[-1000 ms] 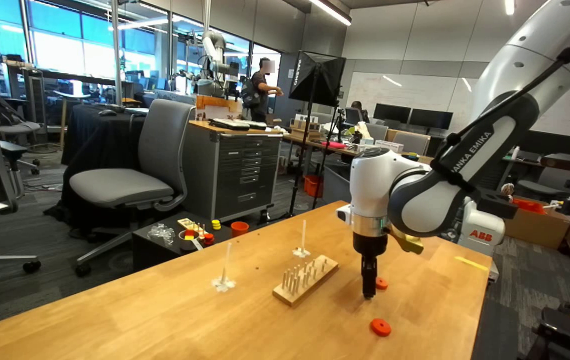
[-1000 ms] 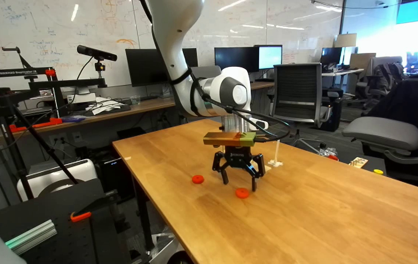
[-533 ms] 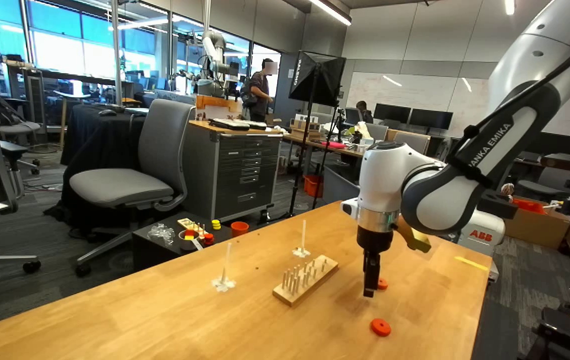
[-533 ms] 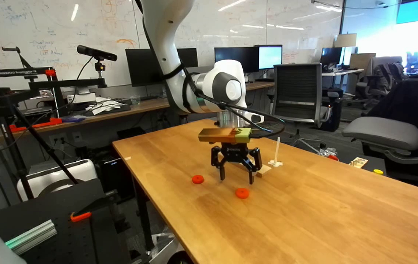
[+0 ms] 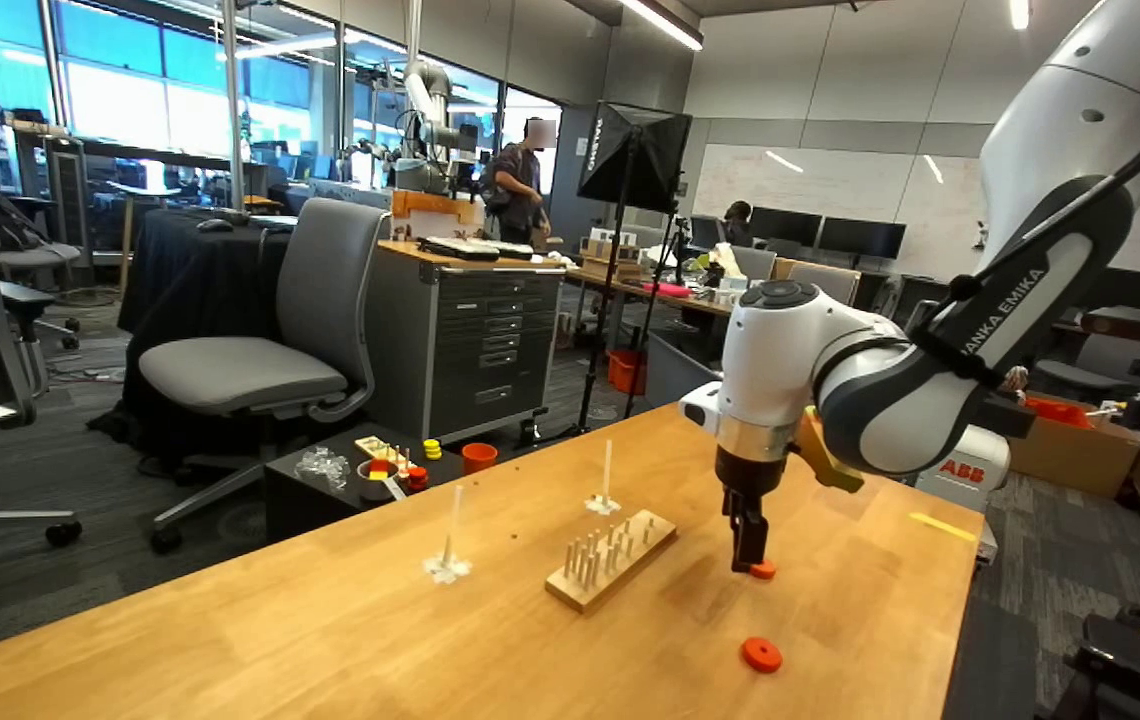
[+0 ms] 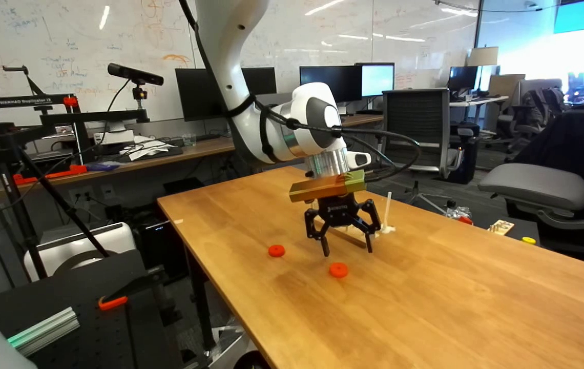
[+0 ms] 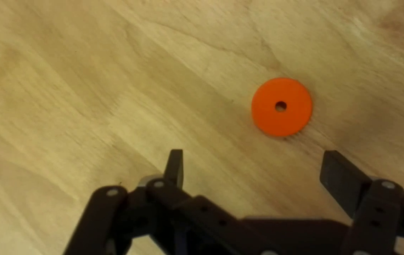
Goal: Put the right orange object on the wooden board
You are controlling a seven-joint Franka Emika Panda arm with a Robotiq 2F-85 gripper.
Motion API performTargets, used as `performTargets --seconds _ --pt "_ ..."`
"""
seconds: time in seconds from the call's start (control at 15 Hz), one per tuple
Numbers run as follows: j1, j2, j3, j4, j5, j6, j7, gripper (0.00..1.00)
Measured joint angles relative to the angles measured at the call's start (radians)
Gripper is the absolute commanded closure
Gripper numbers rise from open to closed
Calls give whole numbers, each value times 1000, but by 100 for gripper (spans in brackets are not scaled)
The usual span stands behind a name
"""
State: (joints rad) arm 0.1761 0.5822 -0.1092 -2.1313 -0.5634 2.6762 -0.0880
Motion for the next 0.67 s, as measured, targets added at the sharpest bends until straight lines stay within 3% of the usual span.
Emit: performTargets --seconds 0.67 --pt "-3 15 4 0 -1 7 -4 0"
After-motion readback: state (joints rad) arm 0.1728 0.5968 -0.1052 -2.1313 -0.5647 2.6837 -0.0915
